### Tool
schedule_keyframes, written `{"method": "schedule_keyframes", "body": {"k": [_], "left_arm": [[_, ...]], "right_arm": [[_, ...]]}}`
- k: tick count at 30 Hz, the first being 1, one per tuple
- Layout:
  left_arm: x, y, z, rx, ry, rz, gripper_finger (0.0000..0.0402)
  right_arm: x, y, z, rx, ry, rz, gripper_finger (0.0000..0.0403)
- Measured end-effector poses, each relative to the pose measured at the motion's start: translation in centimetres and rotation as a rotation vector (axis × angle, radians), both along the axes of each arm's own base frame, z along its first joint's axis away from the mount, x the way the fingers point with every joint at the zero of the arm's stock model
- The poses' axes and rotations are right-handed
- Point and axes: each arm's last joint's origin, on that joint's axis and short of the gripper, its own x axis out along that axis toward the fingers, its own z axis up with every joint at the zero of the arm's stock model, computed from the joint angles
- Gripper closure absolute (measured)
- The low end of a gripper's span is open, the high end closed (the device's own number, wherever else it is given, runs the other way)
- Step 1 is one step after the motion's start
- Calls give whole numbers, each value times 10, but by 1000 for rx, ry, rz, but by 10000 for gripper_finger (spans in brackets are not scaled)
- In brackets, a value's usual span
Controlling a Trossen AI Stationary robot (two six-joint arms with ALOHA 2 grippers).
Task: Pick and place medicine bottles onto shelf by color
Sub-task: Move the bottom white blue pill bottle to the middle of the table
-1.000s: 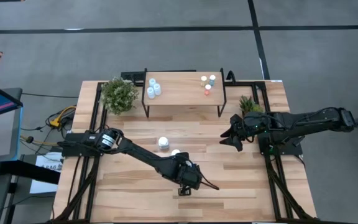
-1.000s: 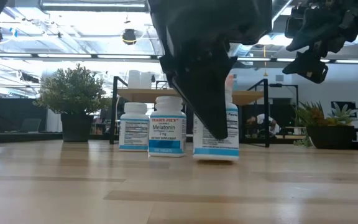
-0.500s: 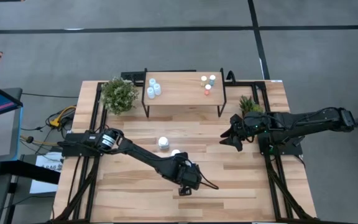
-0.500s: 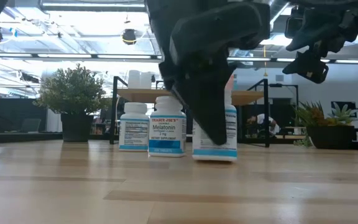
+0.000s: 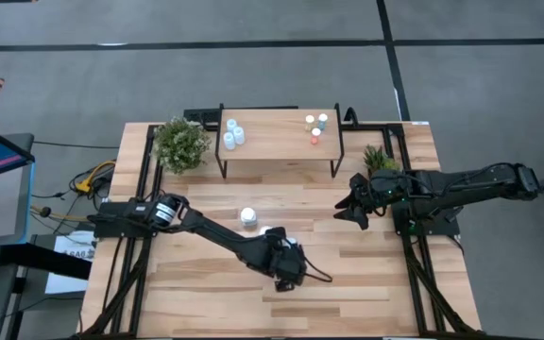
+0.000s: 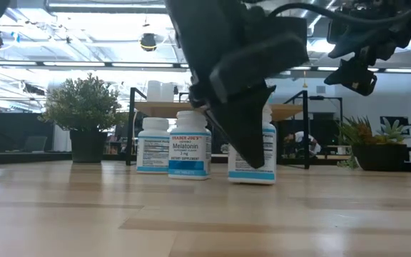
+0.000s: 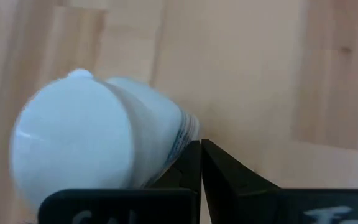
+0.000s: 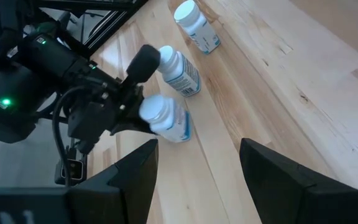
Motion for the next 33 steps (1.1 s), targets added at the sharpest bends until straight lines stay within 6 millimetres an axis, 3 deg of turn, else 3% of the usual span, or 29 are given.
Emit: {"method": "schedule_keyframes", "body": {"k": [19, 33], "left_arm": [[15, 53, 0, 110, 4, 63, 401], [24, 103, -1, 57, 64, 15, 401]], "right_arm": [[1, 0, 2, 31, -18, -16, 154], [1, 0, 2, 52, -13, -28, 154]]}}
